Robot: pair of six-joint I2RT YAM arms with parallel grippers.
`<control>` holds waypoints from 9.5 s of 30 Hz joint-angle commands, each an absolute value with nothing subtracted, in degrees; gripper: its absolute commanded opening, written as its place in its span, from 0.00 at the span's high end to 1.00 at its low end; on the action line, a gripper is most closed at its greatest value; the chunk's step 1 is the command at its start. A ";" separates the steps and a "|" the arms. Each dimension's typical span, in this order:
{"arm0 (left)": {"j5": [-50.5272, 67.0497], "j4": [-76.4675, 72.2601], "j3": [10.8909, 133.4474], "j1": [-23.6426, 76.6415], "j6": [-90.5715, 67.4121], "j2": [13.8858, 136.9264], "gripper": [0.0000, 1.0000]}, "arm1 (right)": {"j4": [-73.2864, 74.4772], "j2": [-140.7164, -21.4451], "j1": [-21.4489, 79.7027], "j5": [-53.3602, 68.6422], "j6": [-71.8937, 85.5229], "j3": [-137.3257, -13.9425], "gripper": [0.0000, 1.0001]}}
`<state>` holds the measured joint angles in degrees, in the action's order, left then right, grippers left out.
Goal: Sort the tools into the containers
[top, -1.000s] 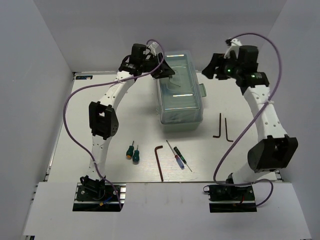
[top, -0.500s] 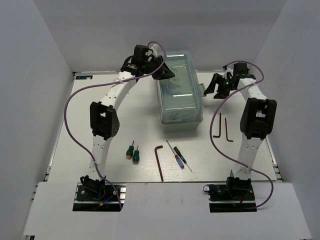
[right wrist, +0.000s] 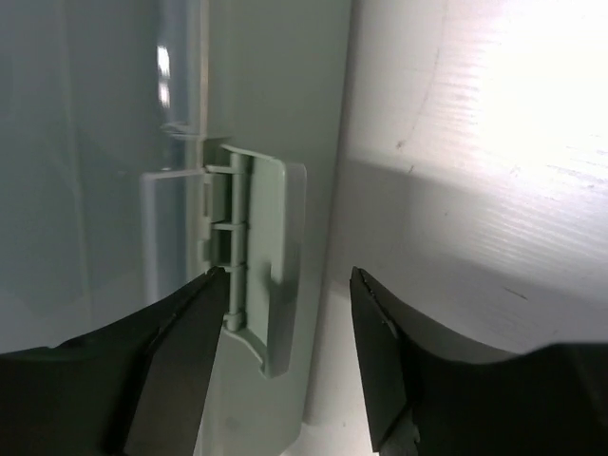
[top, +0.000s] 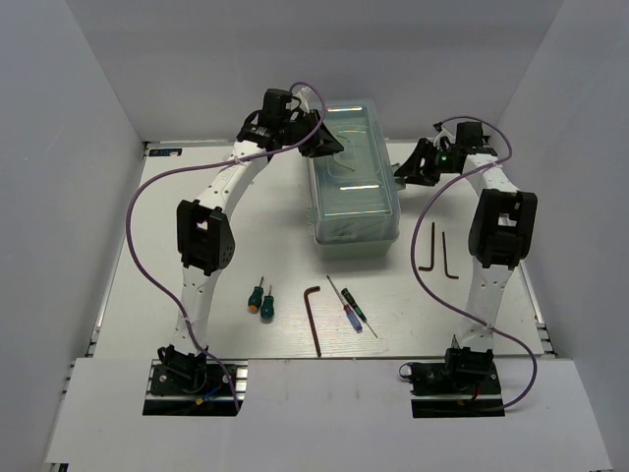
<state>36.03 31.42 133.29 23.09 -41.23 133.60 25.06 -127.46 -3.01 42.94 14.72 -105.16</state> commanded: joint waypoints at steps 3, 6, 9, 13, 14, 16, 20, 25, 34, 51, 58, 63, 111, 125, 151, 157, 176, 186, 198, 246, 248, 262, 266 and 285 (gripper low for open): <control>36.38 33.66 130.87 24.35 -37.88 134.03 0.99 | 25.49 -128.93 -2.81 45.26 13.36 -104.77 0.35; 36.39 33.66 130.87 24.35 -37.88 134.03 0.99 | 24.88 -129.20 -2.72 45.52 13.27 -104.68 0.35; 36.91 33.13 130.87 24.35 -37.88 133.51 1.00 | 23.31 -129.81 -2.46 48.15 14.06 -104.59 0.68; 35.51 32.08 131.39 24.35 -37.88 131.76 1.00 | 21.36 -128.94 -2.72 50.72 14.59 -103.88 1.00; 35.51 31.56 131.40 23.48 -37.88 131.05 1.00 | 21.53 -128.76 -2.90 49.84 14.07 -103.97 1.00; 34.02 31.55 130.87 21.55 -38.41 128.24 1.00 | 21.71 -126.74 -3.86 45.46 13.63 -104.06 1.00; 30.15 34.09 127.62 15.66 -37.71 120.86 1.00 | 21.97 -124.02 -6.06 34.73 11.61 -103.97 1.00; 22.07 42.26 125.24 7.40 -33.57 114.53 1.00 | 23.82 -122.61 -7.91 32.78 9.41 -102.75 1.00; 16.35 47.64 116.38 2.29 -25.31 112.41 1.00 | 24.78 -119.53 -7.65 36.65 8.53 -97.74 1.00; 3.53 55.20 120.05 -5.80 -25.84 108.47 0.31 | 42.44 -106.61 -8.53 14.70 -14.14 -92.56 0.31; 10.16 52.14 111.76 -3.87 -21.89 95.32 0.78 | 46.84 -104.42 -8.44 8.96 -18.28 -82.54 0.58; 23.96 44.30 93.21 2.62 -16.88 82.46 0.93 | 47.29 -103.62 -7.30 11.25 -18.37 -76.03 0.69; -1.85 34.28 59.94 54.23 -34.19 99.67 0.34 | 48.78 -112.84 14.85 35.43 0.62 -108.71 0.52; -4.65 36.04 60.46 57.56 -35.25 103.10 1.00 | 49.13 -98.36 4.93 25.59 -1.76 -97.39 0.33; -22.13 43.76 128.54 51.25 -19.07 122.24 1.00 | 45.97 -105.12 -9.41 17.76 -15.47 -72.17 0.20; -21.11 43.33 135.34 46.24 -17.05 131.03 1.00 | 43.16 -105.73 -7.39 11.62 -15.56 -69.96 0.20; -6.94 37.88 123.98 45.97 -14.16 113.43 0.34 | 39.90 -111.80 -7.12 12.73 -11.33 -69.69 1.00; 2.01 29.45 63.93 50.44 -18.27 74.29 0.60 | 51.75 -102.66 -4.84 33.21 -13.63 -89.28 1.00; -12.56 45.35 46.33 53.35 -34.97 65.30 0.33 | 50.54 -110.64 12.72 38.78 -3.96 -108.81 1.00; -14.17 29.54 44.81 52.91 -29.90 78.59 0.91 | 50.27 -85.17 16.00 43.95 -17.30 -73.38 0.52; -7.23 27.78 48.94 53.61 -25.15 73.14 0.92 | 53.17 -84.99 15.91 44.56 -18.89 -74.53 0.48; -18.44 30.07 83.49 50.72 -14.68 80.23 1.00 | 56.52 -77.70 14.68 47.73 -29.44 -69.70 0.48; -24.06 26.63 90.59 48.52 -12.57 91.29 1.00 | 55.64 -77.78 15.47 47.11 -29.62 -69.69 0.46; -23.47 37.18 110.30 41.92 -10.72 102.76 0.26 | 47.47 -84.19 35.14 38.77 -26.11 -70.58 0.40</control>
<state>-25.26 36.60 108.14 41.60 -11.07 110.50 51.27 -83.02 31.83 41.32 -28.05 -69.60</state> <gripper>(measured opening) 0.711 0.593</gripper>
